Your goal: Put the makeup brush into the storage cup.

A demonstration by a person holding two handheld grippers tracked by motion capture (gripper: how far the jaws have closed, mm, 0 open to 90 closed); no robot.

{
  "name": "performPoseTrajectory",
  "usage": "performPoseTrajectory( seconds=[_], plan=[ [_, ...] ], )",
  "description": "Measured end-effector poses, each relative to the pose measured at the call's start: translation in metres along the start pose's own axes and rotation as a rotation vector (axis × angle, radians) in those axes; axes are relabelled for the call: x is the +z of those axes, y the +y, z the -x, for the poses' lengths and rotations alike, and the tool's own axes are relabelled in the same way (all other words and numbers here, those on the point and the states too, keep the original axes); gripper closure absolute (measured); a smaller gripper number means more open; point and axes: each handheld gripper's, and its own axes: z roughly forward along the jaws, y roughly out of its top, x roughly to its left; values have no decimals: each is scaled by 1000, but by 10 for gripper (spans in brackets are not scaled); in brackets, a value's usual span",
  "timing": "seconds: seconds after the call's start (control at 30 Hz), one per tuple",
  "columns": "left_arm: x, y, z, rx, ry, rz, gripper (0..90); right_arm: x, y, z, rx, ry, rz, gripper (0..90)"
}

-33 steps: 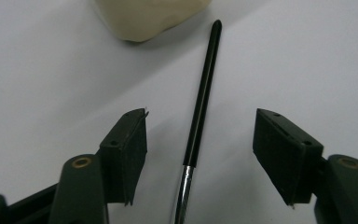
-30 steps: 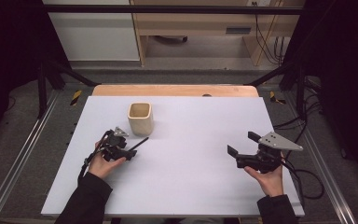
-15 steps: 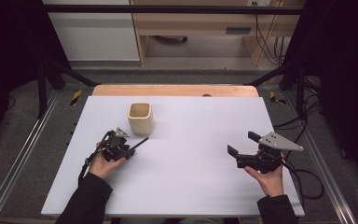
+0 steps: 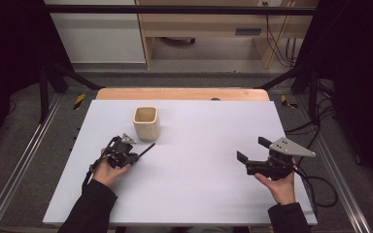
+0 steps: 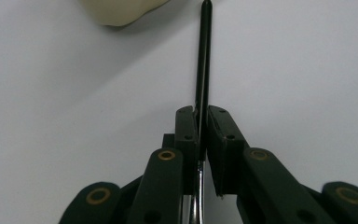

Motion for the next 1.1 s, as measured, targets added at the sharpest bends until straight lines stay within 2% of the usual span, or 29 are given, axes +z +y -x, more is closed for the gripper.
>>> performPoseTrajectory(
  seconds=[0.4,0.53,0.63,0.73,0.83,1.0,1.07,1.1],
  plan=[
    [0,0,1,22,-7,0,834,0,0,0,-1,1,0,68],
    [-1,1,1,22,-14,-5,809,0,0,0,-1,1,2,67],
    [-3,2,3,22,-7,2,764,-1,0,0,1,2,3,68],
    [-10,7,5,26,9,5,673,-1,0,0,0,0,3,68],
    [-13,10,4,24,16,4,638,-1,0,0,0,1,3,68],
    [-16,17,2,43,4,-30,557,-2,1,1,-1,0,2,68],
    [-13,21,2,57,2,-72,482,-2,1,1,0,1,3,68],
    [-13,21,2,57,2,-72,458,-2,1,1,0,1,3,68]
  ],
)
